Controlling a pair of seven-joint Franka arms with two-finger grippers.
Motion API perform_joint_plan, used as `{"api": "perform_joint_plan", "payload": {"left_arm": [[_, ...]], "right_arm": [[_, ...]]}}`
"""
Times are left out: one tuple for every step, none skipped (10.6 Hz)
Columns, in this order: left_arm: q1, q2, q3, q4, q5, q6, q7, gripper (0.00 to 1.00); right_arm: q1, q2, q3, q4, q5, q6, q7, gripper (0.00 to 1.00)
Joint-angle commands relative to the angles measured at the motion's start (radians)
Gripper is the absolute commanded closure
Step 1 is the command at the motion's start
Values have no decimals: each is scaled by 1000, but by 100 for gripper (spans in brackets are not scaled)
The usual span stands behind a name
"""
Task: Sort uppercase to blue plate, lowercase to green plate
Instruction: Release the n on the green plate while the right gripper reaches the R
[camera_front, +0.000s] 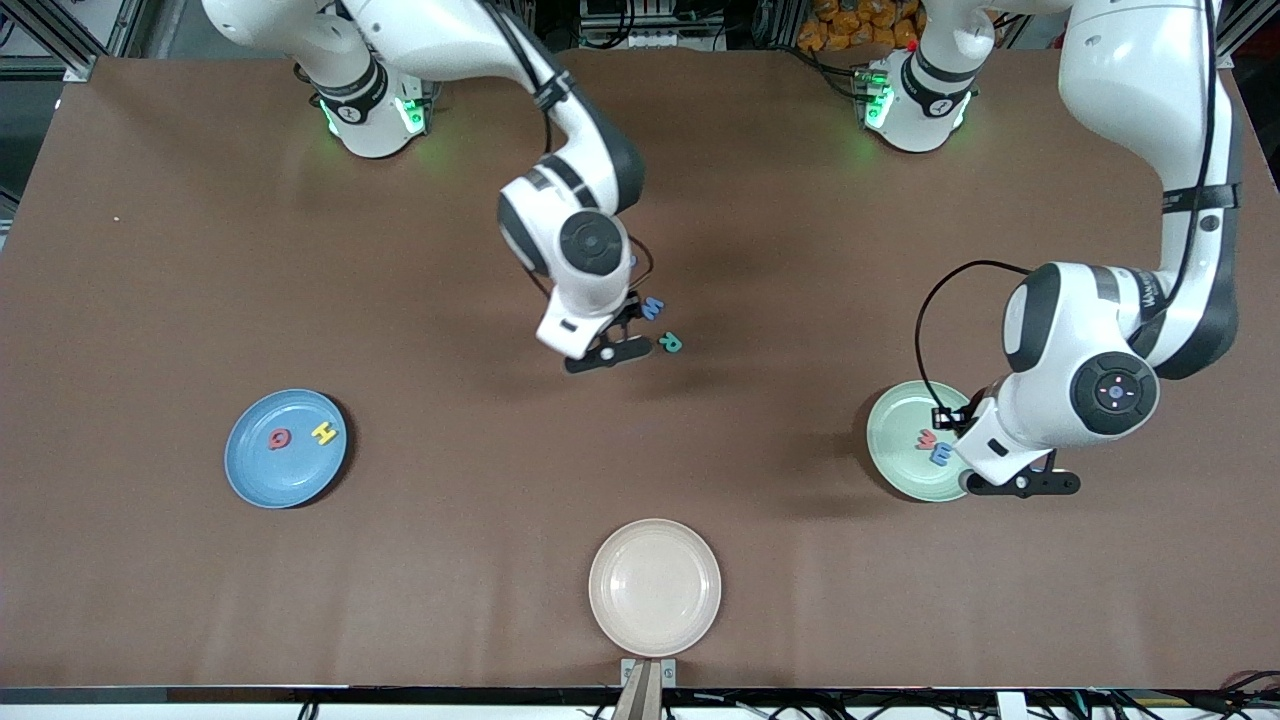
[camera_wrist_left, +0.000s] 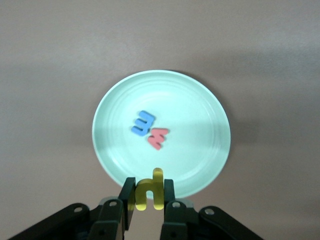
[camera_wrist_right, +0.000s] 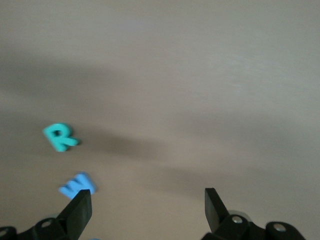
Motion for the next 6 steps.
{"api": "perform_joint_plan", "payload": {"left_arm": [[15, -27, -12, -124, 20, 154, 73, 100], [44, -9, -12, -128, 19, 192, 156, 93], [67, 0, -14, -118, 19, 200, 235, 80], [72, 9, -14, -115, 19, 211, 253, 51], [65, 9, -14, -112, 17, 209, 255, 15], [60, 6, -14, -112, 19, 209, 261, 0]], "right_arm": [[11, 63, 13, 54, 8, 86, 6, 0], [11, 73, 29, 54, 18, 92, 24, 0], [17, 80, 29, 52, 21, 101, 21, 0], [25, 83, 30, 49, 16, 129, -20, 0], [43, 86, 33, 49, 22, 158, -49, 0], [40, 89, 35, 52, 22, 166, -56, 0]]}}
